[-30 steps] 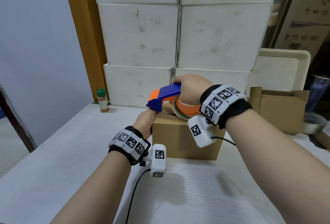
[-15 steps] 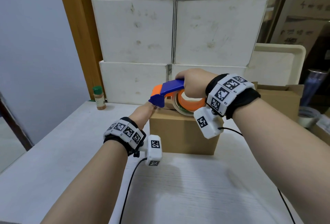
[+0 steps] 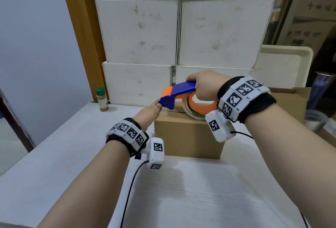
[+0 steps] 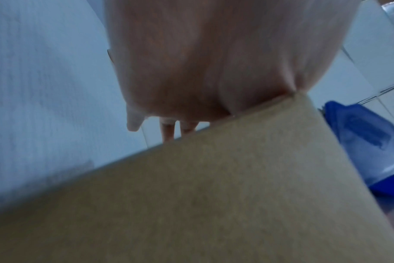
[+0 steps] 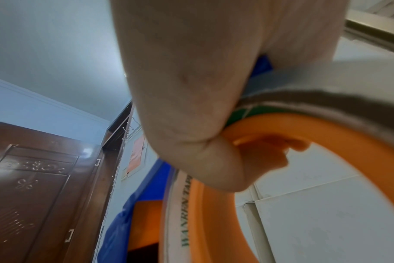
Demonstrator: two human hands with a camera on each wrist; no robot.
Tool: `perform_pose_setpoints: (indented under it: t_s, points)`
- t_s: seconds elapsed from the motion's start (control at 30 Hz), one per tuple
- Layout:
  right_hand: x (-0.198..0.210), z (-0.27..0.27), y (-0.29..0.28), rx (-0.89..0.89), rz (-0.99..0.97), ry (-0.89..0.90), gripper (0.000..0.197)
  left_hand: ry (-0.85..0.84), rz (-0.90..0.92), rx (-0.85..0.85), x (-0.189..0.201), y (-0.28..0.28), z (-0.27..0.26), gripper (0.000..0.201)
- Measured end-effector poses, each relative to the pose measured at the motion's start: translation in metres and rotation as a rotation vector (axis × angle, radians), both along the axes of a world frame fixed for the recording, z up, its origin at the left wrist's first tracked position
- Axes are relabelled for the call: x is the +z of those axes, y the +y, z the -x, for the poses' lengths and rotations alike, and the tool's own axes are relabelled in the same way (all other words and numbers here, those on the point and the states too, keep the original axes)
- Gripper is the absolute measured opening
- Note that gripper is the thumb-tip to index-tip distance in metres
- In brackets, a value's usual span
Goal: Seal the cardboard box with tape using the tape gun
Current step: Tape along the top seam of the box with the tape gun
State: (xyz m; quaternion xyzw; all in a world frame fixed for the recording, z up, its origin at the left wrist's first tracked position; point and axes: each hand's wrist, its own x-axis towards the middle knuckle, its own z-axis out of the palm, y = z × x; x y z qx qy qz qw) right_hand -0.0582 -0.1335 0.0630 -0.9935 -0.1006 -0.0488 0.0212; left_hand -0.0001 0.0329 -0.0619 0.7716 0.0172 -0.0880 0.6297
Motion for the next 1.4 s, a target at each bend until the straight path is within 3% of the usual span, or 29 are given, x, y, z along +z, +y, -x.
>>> perform_pose_setpoints:
  t_s: [0.13,0.4,0.77,0.97,1.1,1.4]
  points:
    - [-0.004,-0.001,-0.003,-0.005,-0.059,-0.007,0.045,-0.006,-0.029,-0.021,0.002,-0.001,-0.002,0.025]
    - [-0.009,-0.006,-0.002,-0.018,-0.105,-0.019,0.044,0.137,0.117,0.02,0.008,-0.001,-0.006,0.007]
    - [-0.01,-0.01,0.003,-0.022,-0.082,-0.03,0.041,-0.045,-0.29,0.009,0.023,-0.009,0.001,0.034]
    - [-0.011,-0.008,0.002,-0.026,-0.106,-0.033,0.039,0.092,-0.112,-0.026,0.017,-0.01,0.004,0.02]
    - [-0.011,-0.009,0.002,-0.013,-0.092,-0.042,0.036,0.166,-0.117,-0.011,0.015,-0.006,0.001,0.012]
    - [-0.005,0.0,-0.01,0.024,-0.094,-0.009,0.043,0.233,-0.017,0.024,0.009,0.0,-0.002,0.039]
